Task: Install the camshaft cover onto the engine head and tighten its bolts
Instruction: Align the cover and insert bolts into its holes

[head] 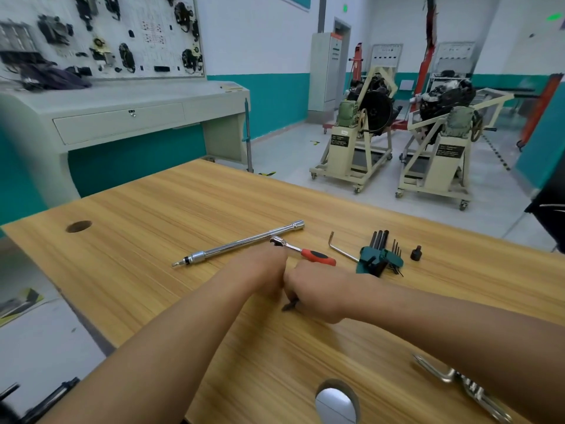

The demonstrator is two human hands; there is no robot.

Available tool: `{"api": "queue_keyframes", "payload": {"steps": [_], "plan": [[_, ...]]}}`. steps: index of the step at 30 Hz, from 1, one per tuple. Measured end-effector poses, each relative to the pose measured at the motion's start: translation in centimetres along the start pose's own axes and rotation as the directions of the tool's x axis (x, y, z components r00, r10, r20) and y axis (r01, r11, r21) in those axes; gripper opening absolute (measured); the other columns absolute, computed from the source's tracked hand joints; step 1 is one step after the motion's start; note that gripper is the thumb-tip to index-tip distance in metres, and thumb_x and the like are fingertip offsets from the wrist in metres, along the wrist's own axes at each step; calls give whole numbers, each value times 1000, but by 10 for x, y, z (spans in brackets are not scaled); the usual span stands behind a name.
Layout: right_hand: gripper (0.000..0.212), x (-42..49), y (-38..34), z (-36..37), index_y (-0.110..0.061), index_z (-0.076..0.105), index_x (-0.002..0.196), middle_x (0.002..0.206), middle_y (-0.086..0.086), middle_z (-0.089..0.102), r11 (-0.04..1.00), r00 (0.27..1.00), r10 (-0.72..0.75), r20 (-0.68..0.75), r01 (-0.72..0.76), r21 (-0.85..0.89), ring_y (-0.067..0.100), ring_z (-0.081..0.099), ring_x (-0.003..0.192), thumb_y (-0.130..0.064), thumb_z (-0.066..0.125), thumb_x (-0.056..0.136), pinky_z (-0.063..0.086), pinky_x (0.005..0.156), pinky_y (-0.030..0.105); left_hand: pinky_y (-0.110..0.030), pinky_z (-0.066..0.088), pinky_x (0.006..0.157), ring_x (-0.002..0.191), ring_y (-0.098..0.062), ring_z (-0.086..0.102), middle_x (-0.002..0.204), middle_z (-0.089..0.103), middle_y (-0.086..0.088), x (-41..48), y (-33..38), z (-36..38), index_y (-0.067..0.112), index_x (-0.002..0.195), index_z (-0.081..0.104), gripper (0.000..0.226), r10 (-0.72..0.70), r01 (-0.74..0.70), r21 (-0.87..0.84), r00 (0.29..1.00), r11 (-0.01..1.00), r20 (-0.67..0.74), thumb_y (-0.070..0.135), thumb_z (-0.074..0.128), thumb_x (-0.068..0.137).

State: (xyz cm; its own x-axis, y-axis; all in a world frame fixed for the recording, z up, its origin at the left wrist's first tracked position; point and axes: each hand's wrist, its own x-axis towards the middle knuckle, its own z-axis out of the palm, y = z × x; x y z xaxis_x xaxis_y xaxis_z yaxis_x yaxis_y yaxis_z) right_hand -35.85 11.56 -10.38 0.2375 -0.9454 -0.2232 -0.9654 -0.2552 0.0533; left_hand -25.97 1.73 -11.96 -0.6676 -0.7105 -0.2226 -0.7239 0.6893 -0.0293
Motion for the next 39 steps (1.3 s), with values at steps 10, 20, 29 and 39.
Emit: {"api": "queue_keyframes", "payload": {"steps": [10,20,29,39], "plan": [[16,-14,2,-34,-7,75,93,89,14,71,970,987,157,-41,-146,193,27,61,77,-15,61,93,48,63,33,-25,36,54,61,-21,50,67,55,-4,-53,-11,19,16,68,59,22,-369,167,-925,929,343,31,4,51,85],[10,-19,-59,-134,-17,75,96,85,4,74,999,996,-41,-81,43,26,15,65,66,-21,72,87,56,70,34,-27,46,55,63,-22,53,85,62,-13,-129,-30,-12,6,86,67,32,-8,-9,-739,1000,-674,-5,20,40,77],[14,-34,-203,-223,-20,76,85,73,0,71,914,905,-372,-205,318,-252,17,65,71,-11,68,79,59,69,36,-15,40,38,50,-12,51,64,54,-3,-264,-78,-72,15,77,59,33,-304,-201,-760,953,-618,-5,30,40,99],[16,-35,-331,-278,-27,80,95,74,-8,74,688,610,-691,-389,719,-95,3,64,69,-23,79,80,51,62,19,-11,11,30,39,-3,24,65,40,0,-431,-146,-98,15,73,49,34,-580,-330,-870,812,-366,-64,21,32,101]]}}
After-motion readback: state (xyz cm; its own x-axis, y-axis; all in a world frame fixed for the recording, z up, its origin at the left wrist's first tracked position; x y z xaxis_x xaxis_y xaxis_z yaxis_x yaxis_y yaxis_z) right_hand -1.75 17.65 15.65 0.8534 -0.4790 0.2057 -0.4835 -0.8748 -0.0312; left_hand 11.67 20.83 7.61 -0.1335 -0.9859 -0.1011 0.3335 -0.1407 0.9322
